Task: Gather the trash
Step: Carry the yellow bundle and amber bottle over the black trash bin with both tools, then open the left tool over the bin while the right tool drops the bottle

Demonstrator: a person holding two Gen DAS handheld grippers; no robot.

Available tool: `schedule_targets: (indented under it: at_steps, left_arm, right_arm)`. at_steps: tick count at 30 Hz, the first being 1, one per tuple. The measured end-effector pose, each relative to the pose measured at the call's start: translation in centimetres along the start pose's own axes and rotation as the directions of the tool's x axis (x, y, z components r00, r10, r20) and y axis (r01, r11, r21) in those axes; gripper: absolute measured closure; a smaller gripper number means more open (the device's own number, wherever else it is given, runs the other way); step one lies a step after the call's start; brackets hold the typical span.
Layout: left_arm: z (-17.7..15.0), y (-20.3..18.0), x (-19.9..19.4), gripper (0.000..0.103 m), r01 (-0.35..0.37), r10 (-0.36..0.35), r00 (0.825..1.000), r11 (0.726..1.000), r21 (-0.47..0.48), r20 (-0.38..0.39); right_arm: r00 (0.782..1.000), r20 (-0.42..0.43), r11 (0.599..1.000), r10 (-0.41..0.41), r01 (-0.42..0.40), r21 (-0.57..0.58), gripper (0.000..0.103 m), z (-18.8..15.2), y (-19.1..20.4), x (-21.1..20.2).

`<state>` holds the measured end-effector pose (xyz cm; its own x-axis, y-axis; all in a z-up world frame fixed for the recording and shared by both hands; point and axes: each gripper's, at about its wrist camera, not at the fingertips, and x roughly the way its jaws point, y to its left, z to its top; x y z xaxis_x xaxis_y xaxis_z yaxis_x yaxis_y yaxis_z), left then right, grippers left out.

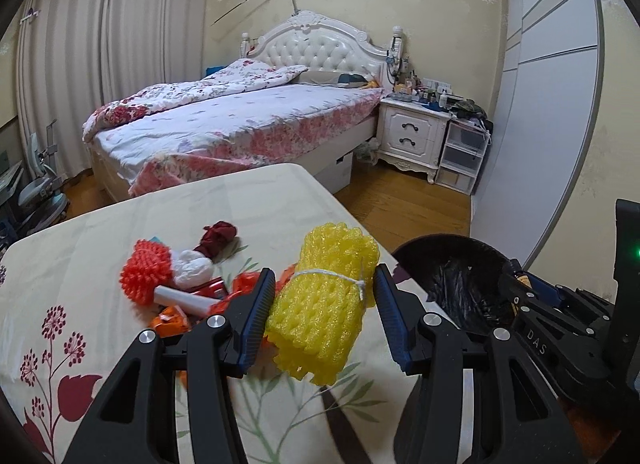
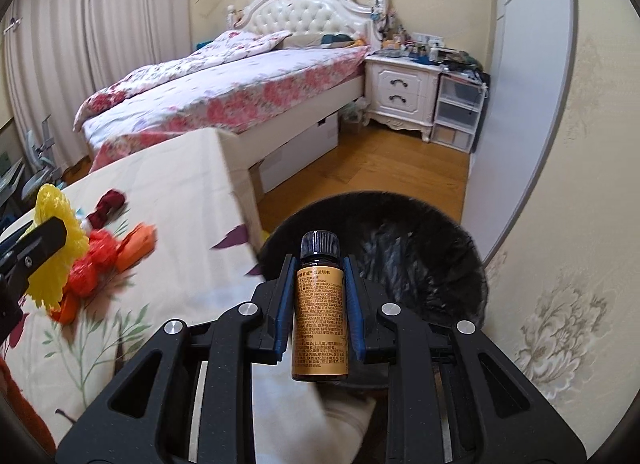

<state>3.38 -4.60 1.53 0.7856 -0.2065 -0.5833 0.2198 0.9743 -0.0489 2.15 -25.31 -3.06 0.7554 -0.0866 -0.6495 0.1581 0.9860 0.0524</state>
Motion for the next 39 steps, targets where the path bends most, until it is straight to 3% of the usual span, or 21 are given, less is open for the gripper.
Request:
schedule_targets:
  at_steps: [12,23,27,29,39]
  left_arm:
    - [1.6,-6.8,6.5,0.053,0.061,-0.058,0.998,0.992,0.107,-0.036]
    - [1.5,-8.8,10.9,0.052,0.064,-0.050,0.993,0.989,0.131,-0.107]
    - [1.6,-9.2,11.6,0.044,0.067,-0.050,0.990,0.989,0.130,-0.130]
    - [1.5,-9.4,11.8,0.035,0.061,-0.044,0.991,0.989,0.134,-0.126]
    - [1.7,-9.0,11.6,0.023,0.048,-0.035,0.992,0.993,0.110,-0.118]
  right_arm:
    - [0.997,0.006,0.994,-0.082,0.082,0.072,0.080,1.5,-4.4,3.3]
    - [0.992,-0.027,0.987,-0.120,0.122,0.103,0.080,1.6,-6.4,5.9]
    - [0.991,-0.029,0.984,-0.131,0.133,0.119,0.075,1.4,-6.9,6.1]
    - [0.990,-0.025,0.982,-0.142,0.144,0.122,0.062,1.6,-7.0,6.3]
    - [0.986,-0.013,0.978,-0.167,0.167,0.122,0.056,1.6,-7.2,5.7]
